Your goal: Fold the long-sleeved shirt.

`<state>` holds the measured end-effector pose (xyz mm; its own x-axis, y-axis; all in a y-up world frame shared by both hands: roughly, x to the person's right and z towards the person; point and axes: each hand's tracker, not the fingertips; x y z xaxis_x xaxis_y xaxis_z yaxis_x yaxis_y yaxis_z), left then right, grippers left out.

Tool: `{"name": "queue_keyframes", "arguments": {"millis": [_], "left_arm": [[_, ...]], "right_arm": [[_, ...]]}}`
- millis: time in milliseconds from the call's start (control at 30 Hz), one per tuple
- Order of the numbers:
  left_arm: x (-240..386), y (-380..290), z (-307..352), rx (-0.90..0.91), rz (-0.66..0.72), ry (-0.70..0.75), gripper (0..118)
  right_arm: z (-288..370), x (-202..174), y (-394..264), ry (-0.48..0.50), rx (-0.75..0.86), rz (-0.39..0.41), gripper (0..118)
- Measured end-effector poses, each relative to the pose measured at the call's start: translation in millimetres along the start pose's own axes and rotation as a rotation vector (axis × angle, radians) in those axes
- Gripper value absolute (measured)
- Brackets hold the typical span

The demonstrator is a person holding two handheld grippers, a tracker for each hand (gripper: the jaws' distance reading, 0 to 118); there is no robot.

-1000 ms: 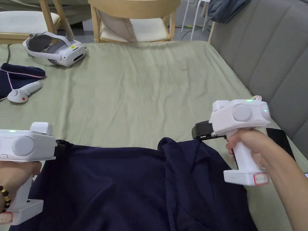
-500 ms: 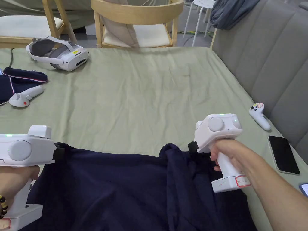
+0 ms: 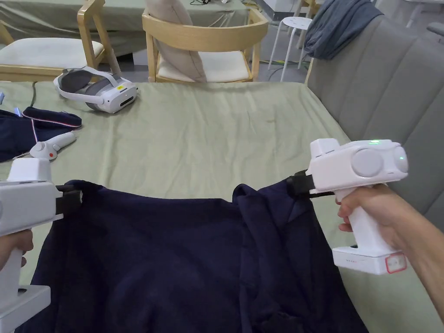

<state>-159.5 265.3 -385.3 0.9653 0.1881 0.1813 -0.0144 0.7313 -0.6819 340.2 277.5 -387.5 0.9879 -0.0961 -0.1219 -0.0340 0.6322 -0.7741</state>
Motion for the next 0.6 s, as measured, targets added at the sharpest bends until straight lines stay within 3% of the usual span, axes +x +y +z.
{"name": "queue_keyframes", "arguments": {"millis": [133,333,433,500,600], "left_arm": [[6,-25,62,0.055,-0.034,-0.001,11],[9,-94,143,0.06,-0.028,0.011,11],[13,-138,162,-0.026,-0.002,0.027,11],[19,-170,164,-0.095,-0.004,0.054,11],[17,-215,146,-0.244,-0.008,0.078,11]], "right_arm": [[68,-17,-47,-0.005,0.114,0.046,13],[147,-25,-141,0.009,0.157,0.023,13],[158,-31,-190,0.0,0.09,0.025,13],[156,-43,-221,0.005,0.02,0.07,13],[125,-50,-256,0.012,-0.119,0.092,13]]}}
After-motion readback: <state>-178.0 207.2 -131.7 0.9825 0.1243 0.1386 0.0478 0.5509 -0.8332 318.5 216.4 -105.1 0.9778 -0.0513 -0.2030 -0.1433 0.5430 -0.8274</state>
